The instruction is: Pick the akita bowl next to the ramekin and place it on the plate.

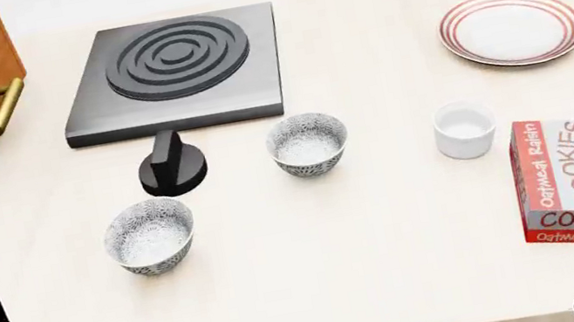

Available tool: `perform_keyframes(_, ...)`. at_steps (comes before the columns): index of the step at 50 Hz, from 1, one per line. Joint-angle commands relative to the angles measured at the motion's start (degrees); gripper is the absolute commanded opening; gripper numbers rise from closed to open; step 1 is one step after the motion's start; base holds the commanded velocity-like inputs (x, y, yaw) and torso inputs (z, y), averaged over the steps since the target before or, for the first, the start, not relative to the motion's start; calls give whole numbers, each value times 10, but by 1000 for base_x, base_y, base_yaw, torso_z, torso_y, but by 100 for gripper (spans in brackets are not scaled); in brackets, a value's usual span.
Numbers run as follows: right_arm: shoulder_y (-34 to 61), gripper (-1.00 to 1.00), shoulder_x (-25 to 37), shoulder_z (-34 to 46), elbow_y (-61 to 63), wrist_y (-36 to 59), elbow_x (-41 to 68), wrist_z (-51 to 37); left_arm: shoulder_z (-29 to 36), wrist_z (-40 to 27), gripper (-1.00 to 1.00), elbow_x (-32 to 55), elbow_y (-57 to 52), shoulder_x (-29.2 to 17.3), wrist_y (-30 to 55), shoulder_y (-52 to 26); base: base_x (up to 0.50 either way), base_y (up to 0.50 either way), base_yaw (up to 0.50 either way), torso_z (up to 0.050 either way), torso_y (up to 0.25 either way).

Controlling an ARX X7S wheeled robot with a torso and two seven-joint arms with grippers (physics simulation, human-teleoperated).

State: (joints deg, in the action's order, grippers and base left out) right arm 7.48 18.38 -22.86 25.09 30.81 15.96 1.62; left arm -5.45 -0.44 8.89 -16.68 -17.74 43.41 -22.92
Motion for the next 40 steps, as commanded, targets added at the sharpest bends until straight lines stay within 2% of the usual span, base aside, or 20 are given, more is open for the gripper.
perform_keyframes(1, -21, 100, -15, -13, -44, -60, -4, 6, -5, 0, 100, -1, 16, -3, -29, 20, 0, 0, 0, 0, 0)
perform_keyframes(9, -25, 100, -14, -9, -43, -61, -3, 8, -10, 4, 100, 1, 34, -1, -66, 39, 0, 0, 0, 0, 0)
perform_keyframes(40, -32, 100, -9, 0, -45, -70, 2, 11, -10, 16, 100, 18, 58, 0, -96, 56, 0, 0, 0, 0, 0)
